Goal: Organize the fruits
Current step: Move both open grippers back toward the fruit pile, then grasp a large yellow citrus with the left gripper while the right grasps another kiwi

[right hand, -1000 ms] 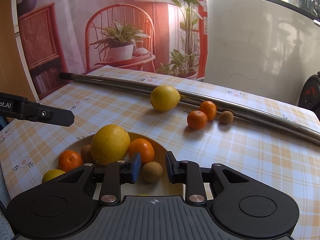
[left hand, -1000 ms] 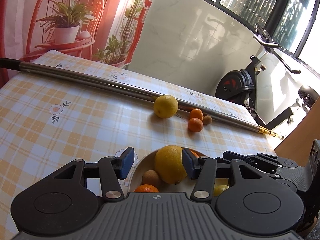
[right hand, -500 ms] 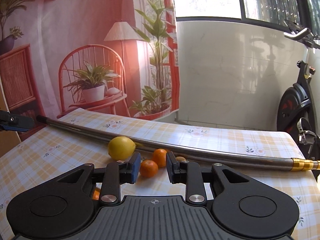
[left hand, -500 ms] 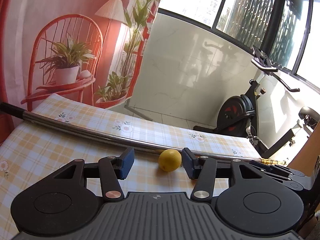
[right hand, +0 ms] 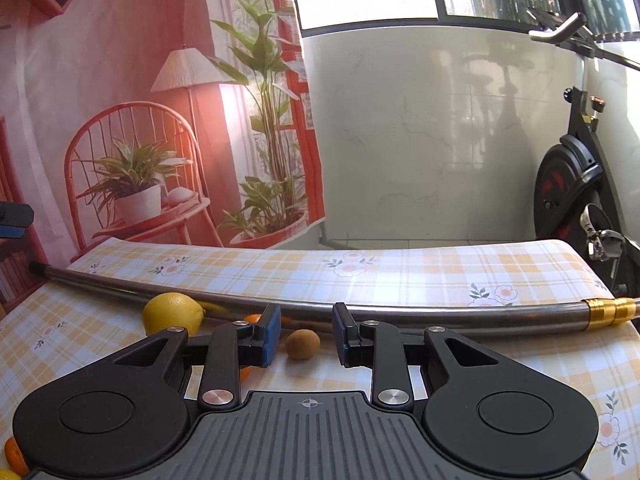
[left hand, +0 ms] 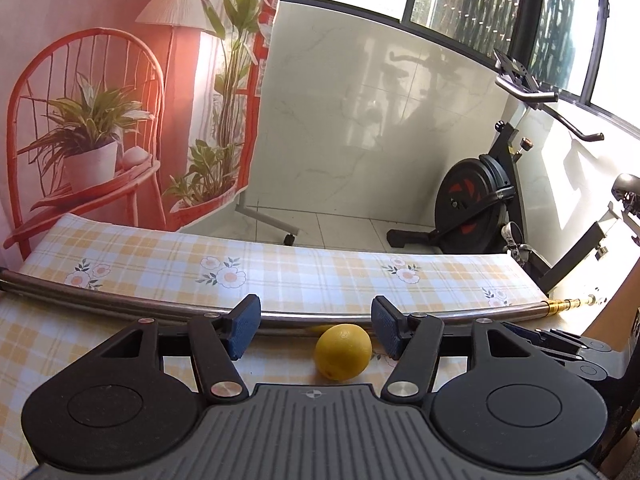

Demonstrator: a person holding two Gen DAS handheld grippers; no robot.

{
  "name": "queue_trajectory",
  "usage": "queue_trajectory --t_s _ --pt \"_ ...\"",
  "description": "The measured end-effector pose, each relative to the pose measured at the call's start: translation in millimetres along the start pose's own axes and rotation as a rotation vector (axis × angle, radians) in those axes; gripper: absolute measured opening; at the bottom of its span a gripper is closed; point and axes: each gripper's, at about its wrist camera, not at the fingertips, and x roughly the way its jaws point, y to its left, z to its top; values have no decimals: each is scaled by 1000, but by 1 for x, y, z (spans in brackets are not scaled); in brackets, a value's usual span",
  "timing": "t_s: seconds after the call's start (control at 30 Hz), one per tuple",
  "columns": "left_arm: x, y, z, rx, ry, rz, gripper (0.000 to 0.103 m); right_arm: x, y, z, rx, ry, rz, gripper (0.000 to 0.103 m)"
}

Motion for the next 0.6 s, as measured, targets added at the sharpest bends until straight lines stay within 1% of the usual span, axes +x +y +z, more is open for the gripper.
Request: queue_trajectory --t_s 0.1,0.17,0.27,0.5,0.6 --pt "31 -5 -3 39 54 -24 65 15 -5 -5 30 14 -3 26" --pt "51 -6 -6 52 93 -54 65 23 -7 -7 45 24 -3 26" --pt "72 -7 -13 68 132 -77 65 34 -8 -11 53 37 -2 26" --pt "99 -4 -20 89 198 -93 65 49 -9 -16 72 57 9 27" --pt "108 -7 -21 111 222 -91 65 54 -8 -18 69 66 11 30"
